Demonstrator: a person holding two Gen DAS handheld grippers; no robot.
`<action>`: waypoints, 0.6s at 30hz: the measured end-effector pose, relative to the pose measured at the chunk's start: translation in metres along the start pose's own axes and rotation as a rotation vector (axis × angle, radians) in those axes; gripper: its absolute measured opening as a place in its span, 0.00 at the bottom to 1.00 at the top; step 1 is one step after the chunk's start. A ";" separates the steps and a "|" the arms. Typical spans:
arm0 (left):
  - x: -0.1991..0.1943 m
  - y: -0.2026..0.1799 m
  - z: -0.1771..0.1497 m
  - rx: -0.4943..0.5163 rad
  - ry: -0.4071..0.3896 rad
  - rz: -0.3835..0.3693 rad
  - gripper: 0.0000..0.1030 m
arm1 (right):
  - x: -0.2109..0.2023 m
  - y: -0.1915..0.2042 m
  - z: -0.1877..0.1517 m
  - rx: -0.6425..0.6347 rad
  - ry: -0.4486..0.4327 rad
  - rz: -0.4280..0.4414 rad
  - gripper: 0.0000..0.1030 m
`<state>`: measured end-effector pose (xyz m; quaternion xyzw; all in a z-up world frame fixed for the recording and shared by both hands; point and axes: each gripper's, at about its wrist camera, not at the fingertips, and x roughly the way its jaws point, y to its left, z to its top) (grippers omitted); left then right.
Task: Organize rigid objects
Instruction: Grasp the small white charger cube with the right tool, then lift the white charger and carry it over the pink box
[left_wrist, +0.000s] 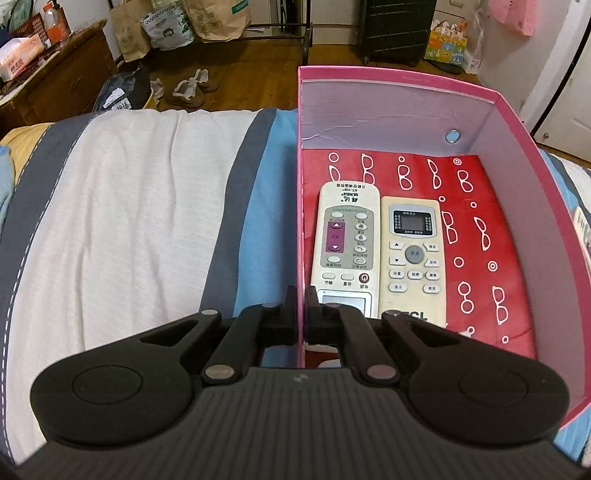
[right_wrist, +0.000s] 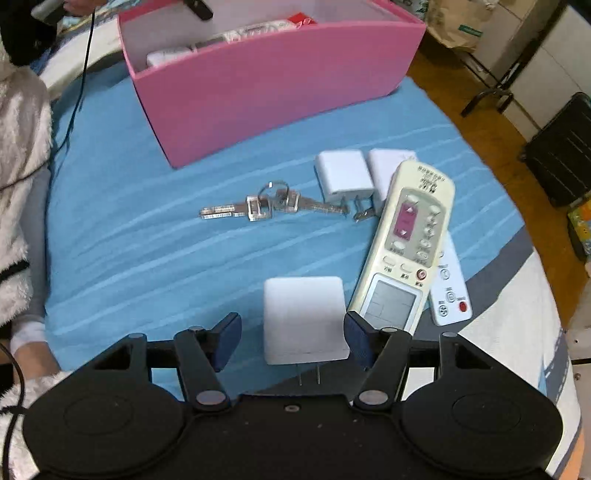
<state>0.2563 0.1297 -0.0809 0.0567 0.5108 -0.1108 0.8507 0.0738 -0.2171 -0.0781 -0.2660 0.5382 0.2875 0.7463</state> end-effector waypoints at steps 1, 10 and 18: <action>0.000 0.000 0.000 0.001 0.001 0.000 0.02 | 0.004 0.000 0.001 0.001 0.004 -0.013 0.64; 0.000 -0.002 -0.001 0.027 -0.007 -0.001 0.02 | 0.019 0.003 0.008 0.033 -0.010 -0.060 0.59; -0.002 -0.002 -0.002 0.017 -0.006 0.004 0.02 | 0.011 0.013 0.024 0.142 -0.069 -0.021 0.59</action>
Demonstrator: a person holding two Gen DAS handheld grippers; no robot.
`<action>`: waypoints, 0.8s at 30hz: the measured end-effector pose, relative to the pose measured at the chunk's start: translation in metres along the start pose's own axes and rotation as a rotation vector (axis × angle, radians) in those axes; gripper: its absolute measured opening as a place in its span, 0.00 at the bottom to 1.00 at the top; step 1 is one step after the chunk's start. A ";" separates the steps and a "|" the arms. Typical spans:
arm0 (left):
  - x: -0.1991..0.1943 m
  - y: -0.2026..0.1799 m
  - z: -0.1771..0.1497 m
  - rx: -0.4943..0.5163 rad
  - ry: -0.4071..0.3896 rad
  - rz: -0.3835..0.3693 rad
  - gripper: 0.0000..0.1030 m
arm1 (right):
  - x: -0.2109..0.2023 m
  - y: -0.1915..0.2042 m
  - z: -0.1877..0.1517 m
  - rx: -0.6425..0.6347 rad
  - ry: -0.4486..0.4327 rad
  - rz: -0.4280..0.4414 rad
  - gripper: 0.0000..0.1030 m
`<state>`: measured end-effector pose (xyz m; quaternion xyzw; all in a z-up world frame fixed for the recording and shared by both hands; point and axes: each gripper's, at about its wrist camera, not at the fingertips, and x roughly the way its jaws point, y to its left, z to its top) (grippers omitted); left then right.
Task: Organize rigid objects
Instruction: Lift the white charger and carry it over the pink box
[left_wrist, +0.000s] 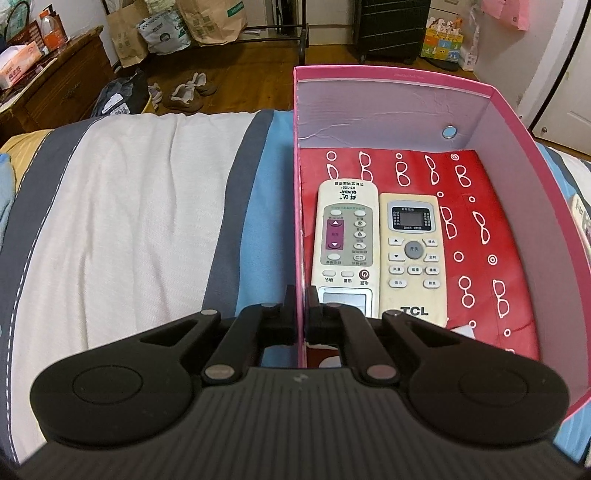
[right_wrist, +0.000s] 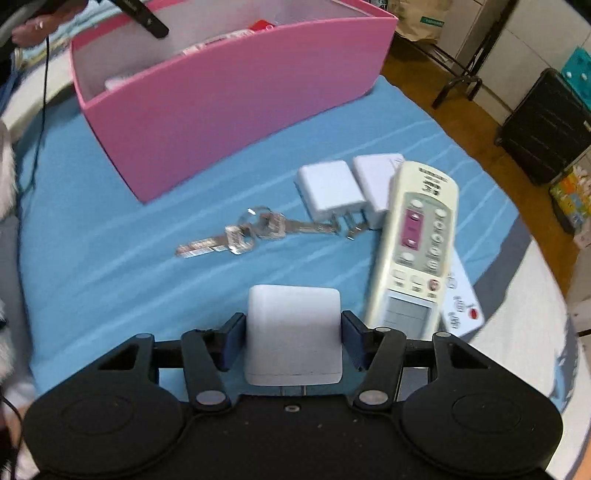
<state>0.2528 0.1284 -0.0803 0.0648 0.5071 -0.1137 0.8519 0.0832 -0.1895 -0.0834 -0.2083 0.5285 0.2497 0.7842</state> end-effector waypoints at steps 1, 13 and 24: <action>0.000 0.001 0.000 -0.006 0.001 -0.001 0.02 | -0.001 0.003 0.002 0.004 -0.006 0.007 0.59; -0.003 0.007 -0.002 -0.027 0.003 -0.041 0.03 | -0.032 -0.003 0.004 0.194 -0.117 0.106 0.59; 0.001 0.013 -0.001 -0.075 0.023 -0.071 0.04 | -0.077 0.014 0.010 0.327 -0.379 0.294 0.59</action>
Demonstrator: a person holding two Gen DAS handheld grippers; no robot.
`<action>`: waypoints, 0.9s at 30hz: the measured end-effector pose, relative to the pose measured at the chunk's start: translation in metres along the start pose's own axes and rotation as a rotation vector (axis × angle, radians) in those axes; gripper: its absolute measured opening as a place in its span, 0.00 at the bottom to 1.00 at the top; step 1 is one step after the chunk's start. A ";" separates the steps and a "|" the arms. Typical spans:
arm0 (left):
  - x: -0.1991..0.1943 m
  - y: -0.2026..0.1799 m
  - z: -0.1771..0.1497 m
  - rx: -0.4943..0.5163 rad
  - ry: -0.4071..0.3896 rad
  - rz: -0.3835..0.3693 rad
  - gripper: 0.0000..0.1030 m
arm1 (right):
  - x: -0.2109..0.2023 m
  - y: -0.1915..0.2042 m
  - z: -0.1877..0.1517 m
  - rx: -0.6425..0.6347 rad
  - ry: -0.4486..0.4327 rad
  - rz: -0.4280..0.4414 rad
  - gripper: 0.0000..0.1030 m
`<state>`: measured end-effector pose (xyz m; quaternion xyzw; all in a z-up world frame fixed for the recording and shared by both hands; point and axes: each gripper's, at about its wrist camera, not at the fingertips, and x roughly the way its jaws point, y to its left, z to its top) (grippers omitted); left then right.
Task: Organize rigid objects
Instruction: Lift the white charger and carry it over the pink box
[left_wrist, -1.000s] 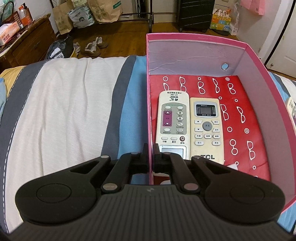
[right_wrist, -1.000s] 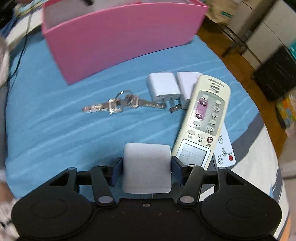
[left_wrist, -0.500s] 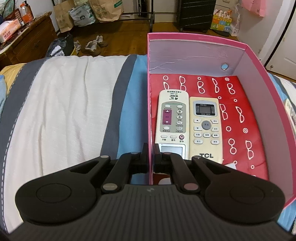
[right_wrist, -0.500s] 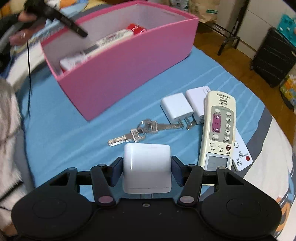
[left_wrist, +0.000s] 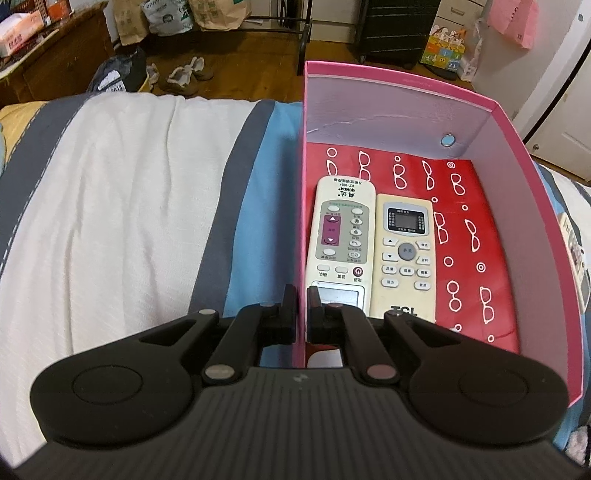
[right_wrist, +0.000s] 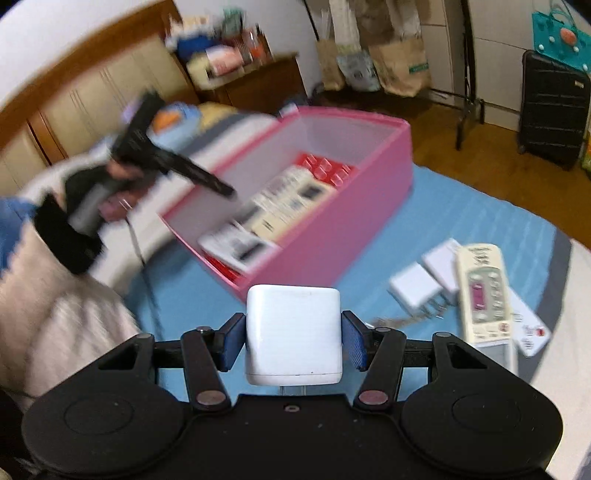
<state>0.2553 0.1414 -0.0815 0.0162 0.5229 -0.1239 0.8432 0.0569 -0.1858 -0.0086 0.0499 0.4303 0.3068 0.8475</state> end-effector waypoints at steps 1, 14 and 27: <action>0.000 0.000 0.000 -0.001 0.001 0.001 0.04 | -0.003 0.005 0.002 0.022 -0.025 0.017 0.59; -0.001 -0.001 -0.002 0.016 -0.002 0.006 0.04 | 0.041 0.088 0.063 -0.092 -0.053 0.090 0.59; -0.004 0.003 -0.004 0.011 -0.027 -0.017 0.04 | 0.179 0.089 0.095 -0.342 0.397 -0.335 0.59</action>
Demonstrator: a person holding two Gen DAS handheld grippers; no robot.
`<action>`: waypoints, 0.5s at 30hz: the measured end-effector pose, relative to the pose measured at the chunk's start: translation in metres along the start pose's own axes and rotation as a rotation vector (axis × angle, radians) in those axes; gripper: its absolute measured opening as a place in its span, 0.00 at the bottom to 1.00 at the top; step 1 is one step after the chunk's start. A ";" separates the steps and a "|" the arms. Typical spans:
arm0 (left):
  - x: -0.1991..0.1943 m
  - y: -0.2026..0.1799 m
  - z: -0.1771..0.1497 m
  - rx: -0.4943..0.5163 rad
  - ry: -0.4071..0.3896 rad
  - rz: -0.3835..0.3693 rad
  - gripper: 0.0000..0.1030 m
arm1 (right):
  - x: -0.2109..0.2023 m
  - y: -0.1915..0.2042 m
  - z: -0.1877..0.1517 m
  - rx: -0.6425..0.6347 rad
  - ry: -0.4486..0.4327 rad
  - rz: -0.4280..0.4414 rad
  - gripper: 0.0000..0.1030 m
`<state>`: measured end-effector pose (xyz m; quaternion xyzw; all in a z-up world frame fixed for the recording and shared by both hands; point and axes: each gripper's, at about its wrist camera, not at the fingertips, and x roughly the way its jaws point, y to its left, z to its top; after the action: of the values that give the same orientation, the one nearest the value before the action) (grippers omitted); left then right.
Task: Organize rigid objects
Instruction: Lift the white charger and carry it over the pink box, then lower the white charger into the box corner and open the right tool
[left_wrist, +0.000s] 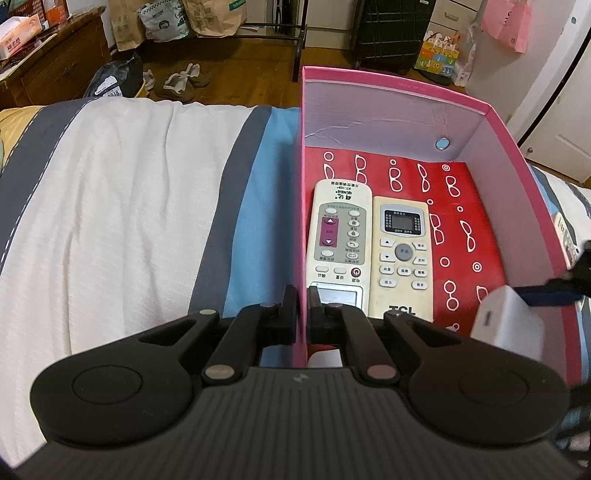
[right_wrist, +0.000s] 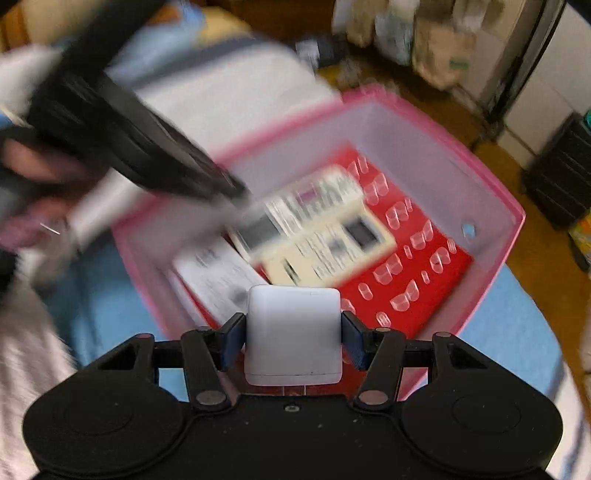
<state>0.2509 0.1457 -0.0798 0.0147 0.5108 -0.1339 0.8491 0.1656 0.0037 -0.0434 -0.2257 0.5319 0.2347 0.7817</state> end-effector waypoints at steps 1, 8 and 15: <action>0.001 0.000 0.000 -0.001 0.001 -0.002 0.04 | 0.005 0.000 0.001 -0.030 0.022 -0.015 0.59; 0.002 0.002 0.001 -0.010 0.000 -0.012 0.04 | 0.007 0.001 0.010 -0.055 0.118 -0.077 0.58; 0.002 0.001 0.001 -0.010 -0.001 -0.011 0.04 | 0.010 -0.001 0.016 -0.037 0.175 -0.085 0.58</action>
<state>0.2530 0.1464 -0.0812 0.0079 0.5109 -0.1359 0.8488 0.1811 0.0138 -0.0470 -0.2822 0.5838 0.1903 0.7371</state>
